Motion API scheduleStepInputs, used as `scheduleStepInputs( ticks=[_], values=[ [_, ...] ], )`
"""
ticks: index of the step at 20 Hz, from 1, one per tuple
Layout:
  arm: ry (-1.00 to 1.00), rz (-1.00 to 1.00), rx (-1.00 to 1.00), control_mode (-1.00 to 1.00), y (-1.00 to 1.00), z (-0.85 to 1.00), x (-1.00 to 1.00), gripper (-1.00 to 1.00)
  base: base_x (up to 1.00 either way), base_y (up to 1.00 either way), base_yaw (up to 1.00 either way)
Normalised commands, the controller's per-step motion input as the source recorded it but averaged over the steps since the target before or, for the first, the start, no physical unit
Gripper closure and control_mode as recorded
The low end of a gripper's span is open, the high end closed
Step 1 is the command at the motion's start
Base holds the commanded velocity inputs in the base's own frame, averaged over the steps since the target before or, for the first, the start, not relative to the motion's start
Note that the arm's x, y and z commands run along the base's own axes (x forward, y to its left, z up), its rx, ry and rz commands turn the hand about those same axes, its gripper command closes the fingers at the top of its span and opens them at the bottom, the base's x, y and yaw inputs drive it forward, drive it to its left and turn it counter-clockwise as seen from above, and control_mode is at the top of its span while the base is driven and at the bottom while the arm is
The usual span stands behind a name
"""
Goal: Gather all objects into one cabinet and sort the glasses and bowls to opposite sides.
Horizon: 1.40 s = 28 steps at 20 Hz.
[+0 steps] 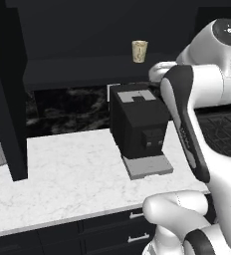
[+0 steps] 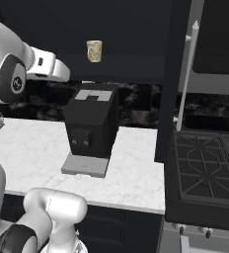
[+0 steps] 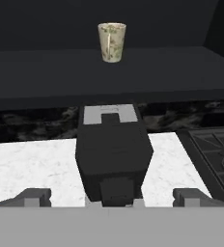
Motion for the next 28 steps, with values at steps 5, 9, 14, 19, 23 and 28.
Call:
scheduleStepInputs(
  ticks=[5,9,14,19,23,28],
  values=[
    [0.0,-0.06,0.0,-1.0,-0.11,-0.04,0.99,-1.0,0.0,0.0,0.0],
    [0.0,0.0,0.0,-1.0,-0.15,0.0,1.0,-1.0,0.0,0.0,0.0],
    [0.0,0.0,0.0,-1.0,-0.11,0.0,0.83,-1.0,0.0,0.0,0.0],
    [0.0,-0.02,0.0,-1.0,-0.01,0.0,0.57,-1.0,0.0,0.0,0.0],
    [0.0,-0.04,0.0,-1.0,0.0,0.0,0.58,-1.0,0.0,0.0,0.0],
    [0.0,-0.02,0.0,-1.0,0.0,0.0,0.57,-1.0,0.0,0.0,0.0]
  ],
)
